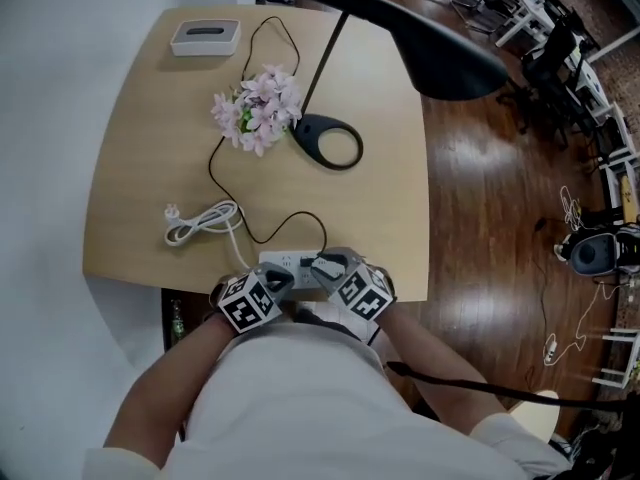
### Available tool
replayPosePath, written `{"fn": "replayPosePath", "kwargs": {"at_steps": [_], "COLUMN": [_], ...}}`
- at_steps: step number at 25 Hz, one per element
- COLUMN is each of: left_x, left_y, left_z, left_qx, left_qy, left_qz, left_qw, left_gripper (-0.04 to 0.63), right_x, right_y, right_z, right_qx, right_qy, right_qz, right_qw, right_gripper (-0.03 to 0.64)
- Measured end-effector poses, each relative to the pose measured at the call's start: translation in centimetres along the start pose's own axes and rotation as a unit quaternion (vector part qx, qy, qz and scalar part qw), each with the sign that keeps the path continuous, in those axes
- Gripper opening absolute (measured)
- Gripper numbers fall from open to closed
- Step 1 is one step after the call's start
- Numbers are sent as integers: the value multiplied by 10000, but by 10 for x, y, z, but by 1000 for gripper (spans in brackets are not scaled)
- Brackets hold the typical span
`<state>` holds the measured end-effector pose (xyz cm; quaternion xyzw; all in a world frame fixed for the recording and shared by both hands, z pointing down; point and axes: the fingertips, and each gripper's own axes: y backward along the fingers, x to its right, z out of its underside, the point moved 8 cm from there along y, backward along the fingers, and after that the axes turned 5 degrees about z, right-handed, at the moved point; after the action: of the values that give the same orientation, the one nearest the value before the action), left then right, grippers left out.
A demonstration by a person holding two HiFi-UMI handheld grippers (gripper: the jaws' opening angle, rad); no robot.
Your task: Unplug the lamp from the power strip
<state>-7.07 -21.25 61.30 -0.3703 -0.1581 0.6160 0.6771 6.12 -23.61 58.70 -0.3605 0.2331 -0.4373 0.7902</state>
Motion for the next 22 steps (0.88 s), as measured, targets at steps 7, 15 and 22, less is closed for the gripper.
{"fn": "replayPosePath", "kwargs": {"at_steps": [7,15,22], "left_x": [-2,-4,-4], "left_y": [-17,-18,-19], "left_z": [-3,-5,-4], "left_qx": [-430,-530,-561], "left_qy": [49,245,283], "left_qz": [57,164,153], "left_qw": [9990,9982,9979], "left_gripper": [0,0,0], "right_x": [5,4,3], "right_y": [-15,-17,-17], "right_z": [-1,-2,-3], "right_qx": [-80,-27,-23], "right_qy": [456,801,990], "right_qz": [-535,-861,-957], "right_qw": [9975,9931,9905], "right_gripper": [113,78,55]}}
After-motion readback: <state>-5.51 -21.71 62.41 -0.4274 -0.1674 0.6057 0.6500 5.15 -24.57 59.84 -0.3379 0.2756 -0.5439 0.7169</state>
